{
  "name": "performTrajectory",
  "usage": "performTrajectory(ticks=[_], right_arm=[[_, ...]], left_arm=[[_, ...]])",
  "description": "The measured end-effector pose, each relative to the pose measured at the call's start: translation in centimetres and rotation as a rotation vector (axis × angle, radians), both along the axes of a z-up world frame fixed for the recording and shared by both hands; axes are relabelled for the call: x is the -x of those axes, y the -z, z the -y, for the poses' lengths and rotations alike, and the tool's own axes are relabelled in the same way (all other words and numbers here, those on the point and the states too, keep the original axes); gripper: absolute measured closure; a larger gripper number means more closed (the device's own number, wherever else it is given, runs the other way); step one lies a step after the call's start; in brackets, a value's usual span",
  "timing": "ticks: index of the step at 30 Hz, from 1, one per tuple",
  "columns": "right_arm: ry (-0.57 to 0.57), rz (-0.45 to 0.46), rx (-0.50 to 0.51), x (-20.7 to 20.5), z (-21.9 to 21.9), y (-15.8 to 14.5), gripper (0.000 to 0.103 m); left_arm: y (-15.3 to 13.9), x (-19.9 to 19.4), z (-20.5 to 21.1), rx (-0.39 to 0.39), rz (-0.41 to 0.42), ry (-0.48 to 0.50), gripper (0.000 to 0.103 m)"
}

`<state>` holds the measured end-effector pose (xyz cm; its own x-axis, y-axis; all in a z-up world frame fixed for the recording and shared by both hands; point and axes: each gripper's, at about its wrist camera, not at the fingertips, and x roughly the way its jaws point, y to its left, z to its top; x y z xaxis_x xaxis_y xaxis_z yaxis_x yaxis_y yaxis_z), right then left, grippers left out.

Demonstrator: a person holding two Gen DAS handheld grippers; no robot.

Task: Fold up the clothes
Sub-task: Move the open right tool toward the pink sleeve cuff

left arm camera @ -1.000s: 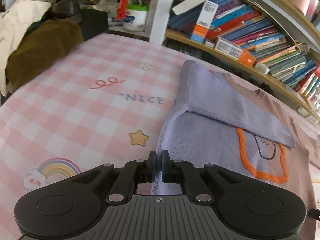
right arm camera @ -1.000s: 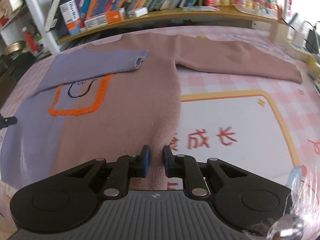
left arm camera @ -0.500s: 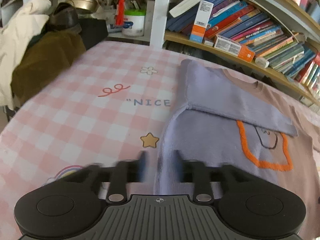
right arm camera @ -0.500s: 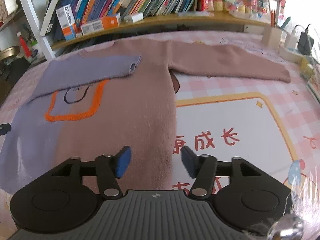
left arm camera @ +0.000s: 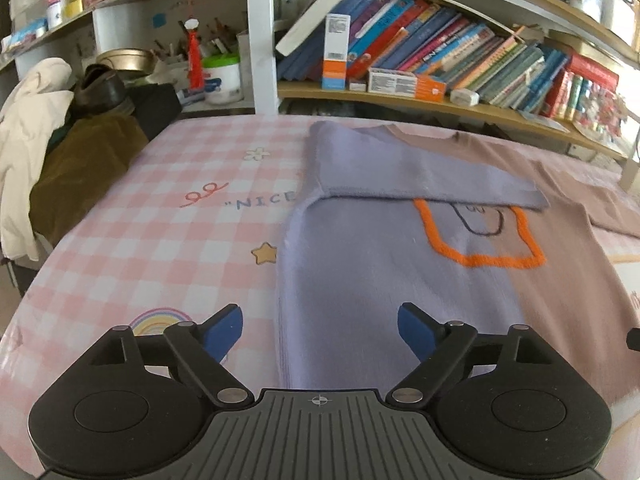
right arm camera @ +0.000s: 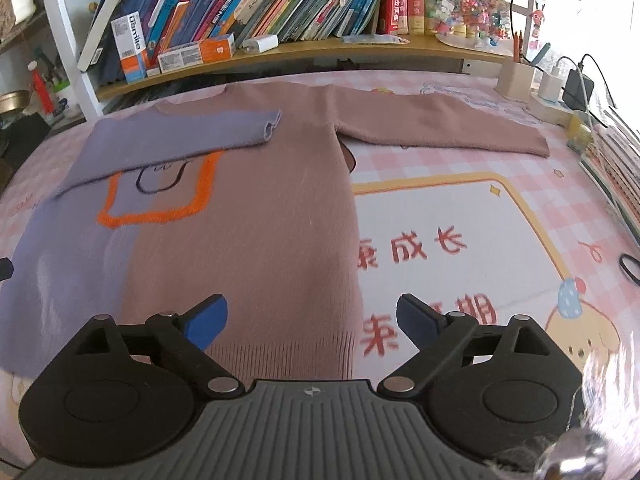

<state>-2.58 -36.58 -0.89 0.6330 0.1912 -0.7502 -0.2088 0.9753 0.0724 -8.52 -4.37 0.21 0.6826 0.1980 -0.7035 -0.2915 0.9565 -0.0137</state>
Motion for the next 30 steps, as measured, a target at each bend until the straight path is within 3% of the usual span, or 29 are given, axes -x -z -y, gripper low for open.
performTrajectory(ticks=[8, 15, 22, 30], right_arm=[[0.057, -0.011, 0.028, 2.5, 1.1, 0.1, 0.011], [0.064, 0.006, 0.024, 2.0, 2.0, -0.2, 0.011], [0.026, 0.026, 0.012, -0.3, 4.0, -0.3, 0.011], [0.013, 0.038, -0.032, -5.3, 9.6, -0.7, 0.011]], left_arm=[[0.9, 0.4, 0.8, 0.029, -0.015, 0.048, 0.015], [0.5, -0.1, 2.1, 0.024, 0.001, 0.051, 0.015], [0.2, -1.5, 4.1, 0.015, 0.009, 0.004, 0.013], [-0.3, -4.3, 10.7, -0.025, 0.019, -0.006, 0.009]])
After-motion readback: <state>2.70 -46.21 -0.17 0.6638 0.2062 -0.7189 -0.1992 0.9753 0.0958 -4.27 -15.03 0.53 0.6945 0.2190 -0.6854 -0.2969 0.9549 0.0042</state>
